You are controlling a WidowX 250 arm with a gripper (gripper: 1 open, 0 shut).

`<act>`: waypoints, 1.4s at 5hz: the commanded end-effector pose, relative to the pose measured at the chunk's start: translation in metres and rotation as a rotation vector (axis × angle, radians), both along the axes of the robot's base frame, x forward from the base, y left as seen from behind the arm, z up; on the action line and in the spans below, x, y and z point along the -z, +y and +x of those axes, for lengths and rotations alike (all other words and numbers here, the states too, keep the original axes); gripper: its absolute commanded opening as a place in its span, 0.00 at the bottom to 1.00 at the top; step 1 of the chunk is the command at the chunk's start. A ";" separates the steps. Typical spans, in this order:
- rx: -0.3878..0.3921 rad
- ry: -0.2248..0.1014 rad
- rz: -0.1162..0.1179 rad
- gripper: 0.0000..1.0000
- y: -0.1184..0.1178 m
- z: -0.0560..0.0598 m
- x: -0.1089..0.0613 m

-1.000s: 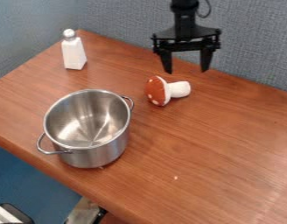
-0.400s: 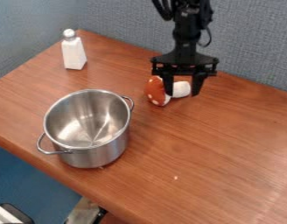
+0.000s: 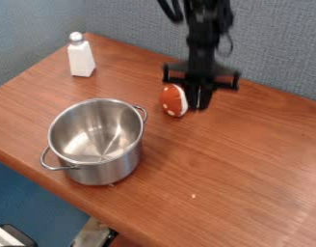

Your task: Put the mushroom in the metal pot

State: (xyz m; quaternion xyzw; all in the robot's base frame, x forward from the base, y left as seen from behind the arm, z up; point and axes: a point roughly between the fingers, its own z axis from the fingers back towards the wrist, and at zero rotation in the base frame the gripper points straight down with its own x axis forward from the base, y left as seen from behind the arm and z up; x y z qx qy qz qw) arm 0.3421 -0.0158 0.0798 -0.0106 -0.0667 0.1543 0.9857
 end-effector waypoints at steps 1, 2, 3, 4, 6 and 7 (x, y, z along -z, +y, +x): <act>0.062 -0.081 -0.020 0.00 0.012 -0.015 -0.062; 0.074 -0.096 -0.020 1.00 0.034 -0.022 -0.096; 0.013 -0.074 -0.005 1.00 0.049 -0.003 -0.073; -0.038 -0.039 0.020 1.00 0.063 0.017 -0.042; -0.036 0.000 -0.007 1.00 0.071 0.029 -0.043; -0.037 0.020 -0.024 1.00 0.075 0.033 -0.049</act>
